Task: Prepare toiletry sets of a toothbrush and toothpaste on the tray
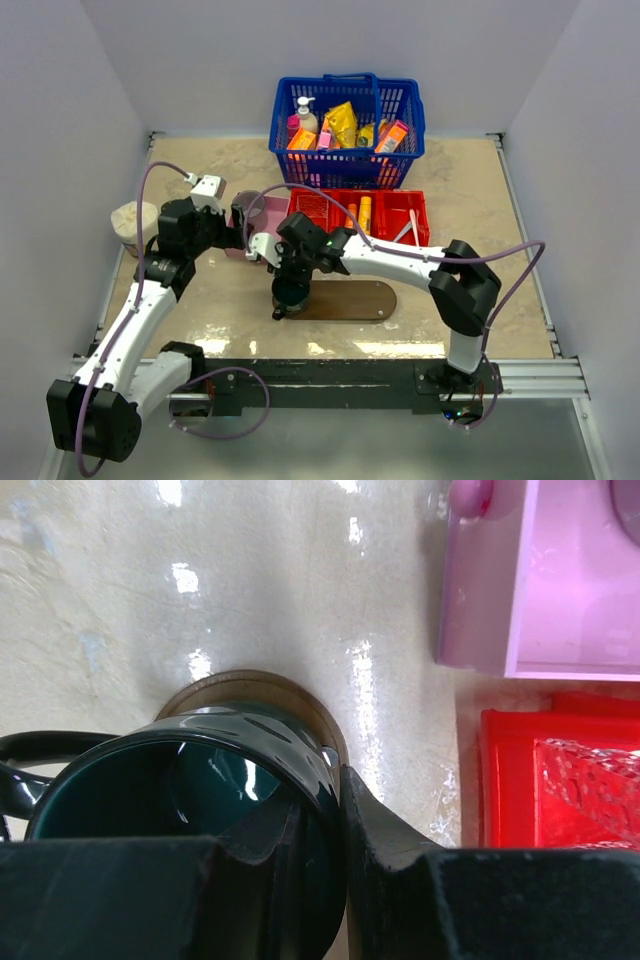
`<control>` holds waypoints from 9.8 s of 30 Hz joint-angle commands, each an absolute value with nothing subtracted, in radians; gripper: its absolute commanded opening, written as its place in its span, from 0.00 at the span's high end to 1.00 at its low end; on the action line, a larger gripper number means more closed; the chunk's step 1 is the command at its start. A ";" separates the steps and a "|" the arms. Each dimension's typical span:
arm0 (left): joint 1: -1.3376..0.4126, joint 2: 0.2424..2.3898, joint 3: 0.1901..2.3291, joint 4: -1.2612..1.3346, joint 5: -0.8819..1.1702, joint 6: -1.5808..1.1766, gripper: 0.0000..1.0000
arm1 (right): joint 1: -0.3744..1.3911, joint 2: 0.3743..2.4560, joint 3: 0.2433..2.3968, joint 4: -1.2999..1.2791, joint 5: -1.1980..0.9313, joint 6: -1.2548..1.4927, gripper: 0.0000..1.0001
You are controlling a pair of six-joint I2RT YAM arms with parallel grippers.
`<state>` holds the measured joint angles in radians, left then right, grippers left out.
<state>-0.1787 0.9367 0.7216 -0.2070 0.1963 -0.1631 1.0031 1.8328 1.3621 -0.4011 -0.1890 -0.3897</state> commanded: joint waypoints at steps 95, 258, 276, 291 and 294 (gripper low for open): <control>-0.175 0.838 0.692 -0.190 0.124 -0.169 0.14 | 1.114 1.723 1.370 -0.653 0.324 0.667 0.79; -0.175 0.816 0.676 -0.192 0.117 -0.172 0.12 | 1.045 1.735 1.445 -0.650 0.143 0.391 0.52; -0.175 0.775 0.670 -0.184 0.058 -0.175 0.11 | 1.045 1.603 1.385 -0.571 0.183 0.367 0.37; -0.175 0.649 0.627 -0.133 -0.061 -0.186 0.11 | 0.830 1.404 1.238 -0.361 0.075 0.327 0.40; -0.175 0.658 0.627 -0.123 -0.061 -0.181 0.11 | 0.787 1.414 1.250 -0.359 0.107 0.288 0.41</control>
<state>-0.1780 0.6556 0.6395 -0.1825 -0.0338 -0.1730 0.8242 1.4315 1.2430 -0.4259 0.0948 0.3405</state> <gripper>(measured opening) 0.888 0.599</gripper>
